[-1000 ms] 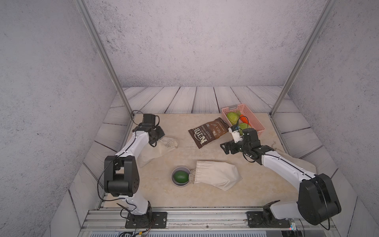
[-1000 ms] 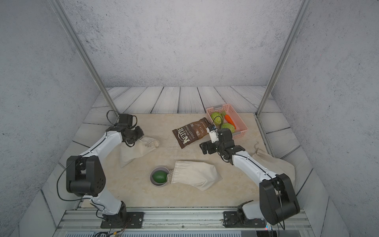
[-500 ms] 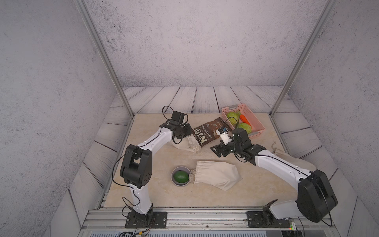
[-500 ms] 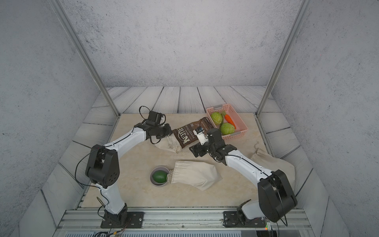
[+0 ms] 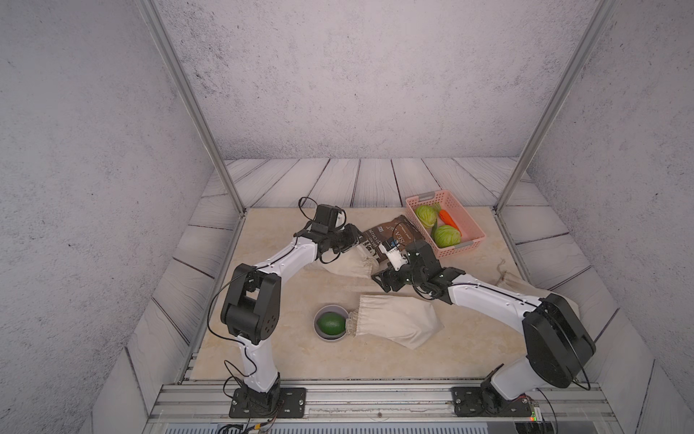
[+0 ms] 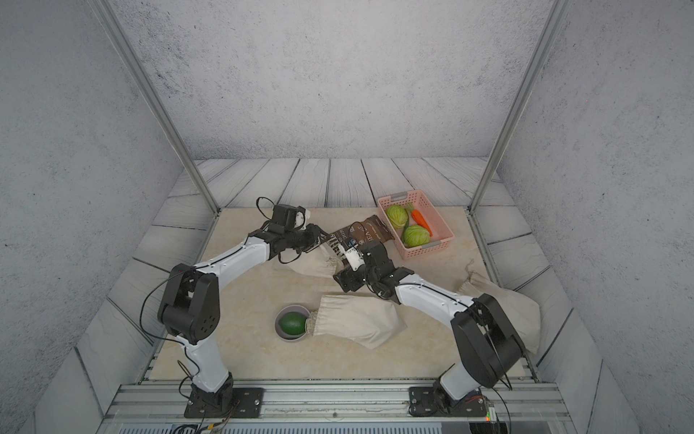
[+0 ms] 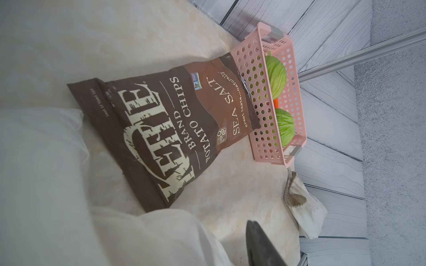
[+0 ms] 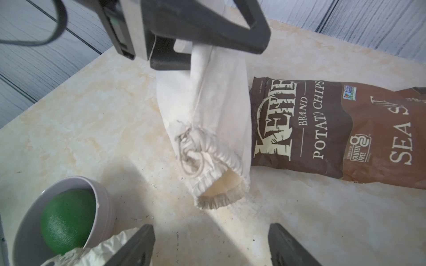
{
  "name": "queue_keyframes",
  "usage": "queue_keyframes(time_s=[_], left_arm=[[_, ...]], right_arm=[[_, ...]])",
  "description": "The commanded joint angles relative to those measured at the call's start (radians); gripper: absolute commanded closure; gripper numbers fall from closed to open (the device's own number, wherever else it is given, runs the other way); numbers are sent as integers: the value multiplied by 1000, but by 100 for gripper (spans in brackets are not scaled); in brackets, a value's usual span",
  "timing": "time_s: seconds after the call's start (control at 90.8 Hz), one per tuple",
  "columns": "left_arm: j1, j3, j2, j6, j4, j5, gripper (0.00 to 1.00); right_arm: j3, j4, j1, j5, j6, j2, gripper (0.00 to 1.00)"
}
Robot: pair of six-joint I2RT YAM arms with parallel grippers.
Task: Close the soil bag
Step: Move the soil bag to the center of the board.
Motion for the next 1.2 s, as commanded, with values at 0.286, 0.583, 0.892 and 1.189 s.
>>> queue_keyframes(time_s=[0.286,0.583,0.892,1.189], left_arm=[[-6,-17,-8,-27,65,42,60],[-6,-21,-13,-27,63,33,60],[-6,-23,-19,-26,59,24,60],[-6,-26,-22,-25,61,21,61]], right_arm=[[96,84,21,-29,97,103,42],[124,97,24,-35,138,116,41],[130,25,28,43,198,74,42],[146,-40,27,81,195,61,74]])
